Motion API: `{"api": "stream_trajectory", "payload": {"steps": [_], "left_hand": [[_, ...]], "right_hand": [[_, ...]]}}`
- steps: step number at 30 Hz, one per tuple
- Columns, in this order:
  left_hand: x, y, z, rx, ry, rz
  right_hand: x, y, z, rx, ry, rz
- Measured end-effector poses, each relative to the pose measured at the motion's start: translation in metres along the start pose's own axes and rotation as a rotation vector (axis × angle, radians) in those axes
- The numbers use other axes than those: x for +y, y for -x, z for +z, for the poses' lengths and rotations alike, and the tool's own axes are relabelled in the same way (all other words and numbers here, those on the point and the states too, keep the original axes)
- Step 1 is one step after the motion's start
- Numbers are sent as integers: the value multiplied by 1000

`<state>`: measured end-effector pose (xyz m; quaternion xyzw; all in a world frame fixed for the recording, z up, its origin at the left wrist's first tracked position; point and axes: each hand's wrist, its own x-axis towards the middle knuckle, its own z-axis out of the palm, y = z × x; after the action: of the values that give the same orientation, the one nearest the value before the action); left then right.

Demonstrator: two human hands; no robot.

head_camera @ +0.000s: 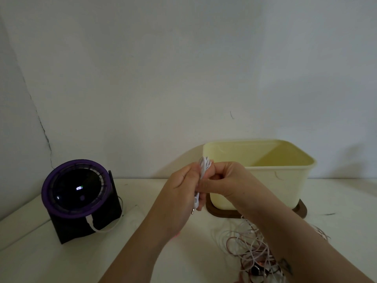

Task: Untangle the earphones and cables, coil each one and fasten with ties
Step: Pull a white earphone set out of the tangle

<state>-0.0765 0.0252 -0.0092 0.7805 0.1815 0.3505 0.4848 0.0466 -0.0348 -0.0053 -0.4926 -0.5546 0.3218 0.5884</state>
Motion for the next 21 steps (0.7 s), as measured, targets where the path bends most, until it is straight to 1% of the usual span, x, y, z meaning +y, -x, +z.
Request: {"api": "stream_trajectory", "payload": {"steps": [2,5,9,11,14,17,21], "left_hand": [[-1,1,0,-16,-36,43],[-3,1,-4,-129,-67,94],[-9,-3,-18,-312,-85,61],[-10,-3,-22,-371,-102,65],[-12,-2,-26,-389,-142,37],[-15,-1,-29,-415,-181,-9],[-12,1,-29,-433,-168,-30]], "right_hand": [[2,-2,-2,-24,-42,22],[8,-3,-3,-101,-97,83],[22,-7,0,-73,-187,165],[26,-9,1,-127,-215,183],[26,-7,3,-189,-256,216],[26,-6,4,-196,-296,253],[22,-6,-1,-132,-169,187]]}}
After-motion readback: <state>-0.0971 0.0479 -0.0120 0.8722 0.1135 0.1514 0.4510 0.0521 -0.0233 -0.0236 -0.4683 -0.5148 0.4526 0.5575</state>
